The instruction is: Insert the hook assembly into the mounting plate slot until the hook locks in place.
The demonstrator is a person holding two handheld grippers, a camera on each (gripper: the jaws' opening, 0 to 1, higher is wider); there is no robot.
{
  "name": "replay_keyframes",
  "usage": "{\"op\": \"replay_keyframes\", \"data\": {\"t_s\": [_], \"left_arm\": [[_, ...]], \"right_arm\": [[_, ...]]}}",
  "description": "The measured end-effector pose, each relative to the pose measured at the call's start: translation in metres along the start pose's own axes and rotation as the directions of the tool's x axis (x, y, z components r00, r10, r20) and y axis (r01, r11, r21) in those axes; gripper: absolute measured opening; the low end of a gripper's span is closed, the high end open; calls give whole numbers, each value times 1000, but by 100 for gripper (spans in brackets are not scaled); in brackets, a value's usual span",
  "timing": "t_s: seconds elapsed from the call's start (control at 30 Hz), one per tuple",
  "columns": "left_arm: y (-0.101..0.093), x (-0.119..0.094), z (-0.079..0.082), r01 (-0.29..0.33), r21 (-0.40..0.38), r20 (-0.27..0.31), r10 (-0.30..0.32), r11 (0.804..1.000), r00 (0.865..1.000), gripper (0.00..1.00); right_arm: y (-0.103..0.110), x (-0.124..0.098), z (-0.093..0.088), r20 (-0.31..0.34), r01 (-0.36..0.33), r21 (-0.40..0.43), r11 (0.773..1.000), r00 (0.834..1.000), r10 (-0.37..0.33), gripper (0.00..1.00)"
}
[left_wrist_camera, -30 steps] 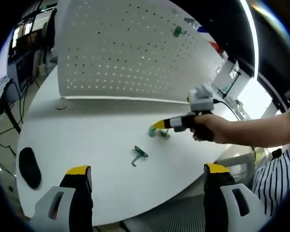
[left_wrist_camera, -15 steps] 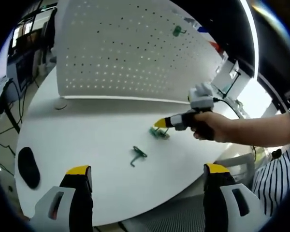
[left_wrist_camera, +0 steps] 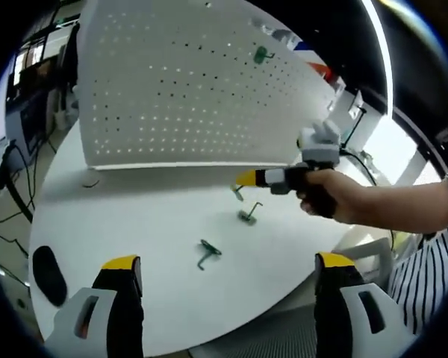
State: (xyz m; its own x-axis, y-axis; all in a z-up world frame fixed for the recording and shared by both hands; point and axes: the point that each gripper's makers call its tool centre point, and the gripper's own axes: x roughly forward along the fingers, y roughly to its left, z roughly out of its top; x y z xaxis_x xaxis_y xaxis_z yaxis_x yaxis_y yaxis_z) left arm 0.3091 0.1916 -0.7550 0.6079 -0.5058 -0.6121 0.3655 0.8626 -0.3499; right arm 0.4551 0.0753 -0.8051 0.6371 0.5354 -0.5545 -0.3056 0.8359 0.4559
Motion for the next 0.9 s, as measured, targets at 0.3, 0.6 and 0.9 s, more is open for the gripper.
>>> {"op": "replay_keyframes", "data": {"t_s": [0.3, 0.6, 0.9], "left_arm": [[-4, 1, 21, -15, -12, 57, 16, 1000, 998, 98], [-16, 10, 43, -21, -4, 94, 22, 1000, 995, 97], [-31, 7, 56, -5, 16, 128, 3, 1000, 992, 92]], "right_arm": [[43, -36, 43, 139, -94, -83, 992, 985, 105, 0], [85, -74, 66, 215, -195, -107, 975, 953, 215, 0], [112, -95, 58, 209, -279, -114, 953, 932, 298, 0]]}}
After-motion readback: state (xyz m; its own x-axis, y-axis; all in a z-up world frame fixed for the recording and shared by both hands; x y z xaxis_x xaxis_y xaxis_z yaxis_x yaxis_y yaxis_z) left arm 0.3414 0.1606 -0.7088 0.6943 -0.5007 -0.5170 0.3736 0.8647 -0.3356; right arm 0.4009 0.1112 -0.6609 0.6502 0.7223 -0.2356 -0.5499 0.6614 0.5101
